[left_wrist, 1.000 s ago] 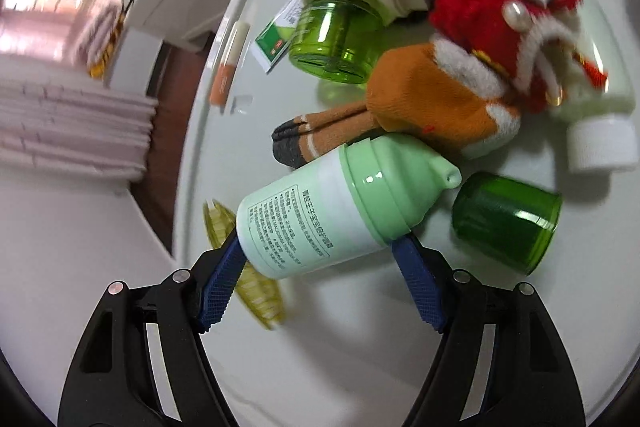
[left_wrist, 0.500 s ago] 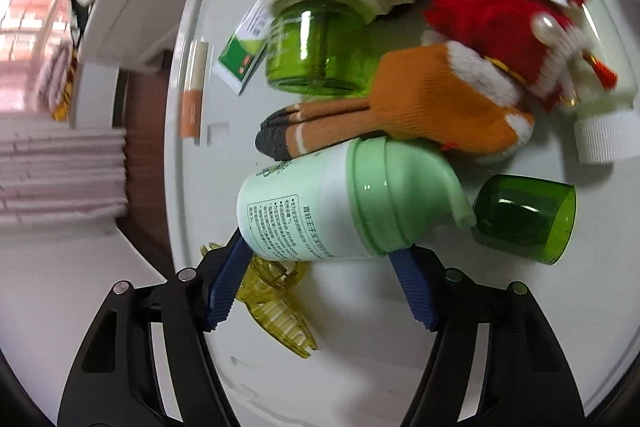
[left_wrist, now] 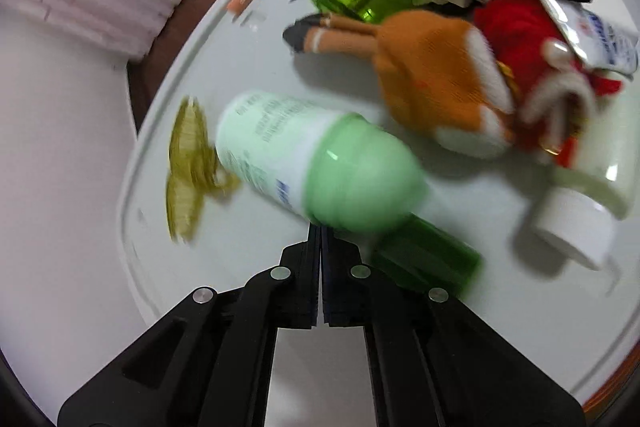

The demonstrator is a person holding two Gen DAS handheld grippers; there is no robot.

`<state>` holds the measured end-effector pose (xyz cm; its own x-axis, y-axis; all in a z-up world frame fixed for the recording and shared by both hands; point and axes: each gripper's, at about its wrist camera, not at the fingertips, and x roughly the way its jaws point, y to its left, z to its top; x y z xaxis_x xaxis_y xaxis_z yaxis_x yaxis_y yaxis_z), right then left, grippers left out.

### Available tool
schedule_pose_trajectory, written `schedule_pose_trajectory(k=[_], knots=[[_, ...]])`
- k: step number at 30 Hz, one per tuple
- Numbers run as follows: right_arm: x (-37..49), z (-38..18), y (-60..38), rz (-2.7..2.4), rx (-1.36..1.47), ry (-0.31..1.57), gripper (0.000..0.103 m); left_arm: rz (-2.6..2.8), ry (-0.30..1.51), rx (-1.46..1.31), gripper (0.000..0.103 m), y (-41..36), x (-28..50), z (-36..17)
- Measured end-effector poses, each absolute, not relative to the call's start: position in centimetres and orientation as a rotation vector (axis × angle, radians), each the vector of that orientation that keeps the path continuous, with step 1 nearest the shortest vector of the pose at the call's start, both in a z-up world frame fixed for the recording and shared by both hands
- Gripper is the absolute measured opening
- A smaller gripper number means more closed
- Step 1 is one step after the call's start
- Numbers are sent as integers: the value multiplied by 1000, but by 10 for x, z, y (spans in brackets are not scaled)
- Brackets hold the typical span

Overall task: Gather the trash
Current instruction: 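Grasp the translucent green cup with the left tool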

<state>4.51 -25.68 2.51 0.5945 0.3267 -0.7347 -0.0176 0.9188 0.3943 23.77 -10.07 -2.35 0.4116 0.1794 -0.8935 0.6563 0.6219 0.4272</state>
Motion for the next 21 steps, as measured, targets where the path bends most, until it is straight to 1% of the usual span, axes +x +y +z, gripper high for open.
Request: schedule_pose_trajectory(k=[4,7,11,16,17,18,19,20,21], knots=[[40,28,-260,200,367,902,49,-336,1155,752,0,-89,206,-14],[37,29,-261,198,367,896,49,-324,1164,595,0,-75,192,-11],[35,30,-263,196,370,892,49,-271,1187,483,0,-65,185,-4],[34,31,-264,203,380,888,50,-305,1229,268,1,-55,164,8],[34,31,-265,206,381,888,50,-305,1240,226,8,-55,163,10],[33,31,-265,209,383,887,50,-303,1245,194,30,-56,160,12],[33,32,-265,213,383,884,50,-293,1244,144,47,-58,159,13],[32,33,-265,215,383,882,50,-278,1234,119,68,-59,157,13],[33,33,-265,216,384,880,50,-248,1207,84,69,-62,157,15]])
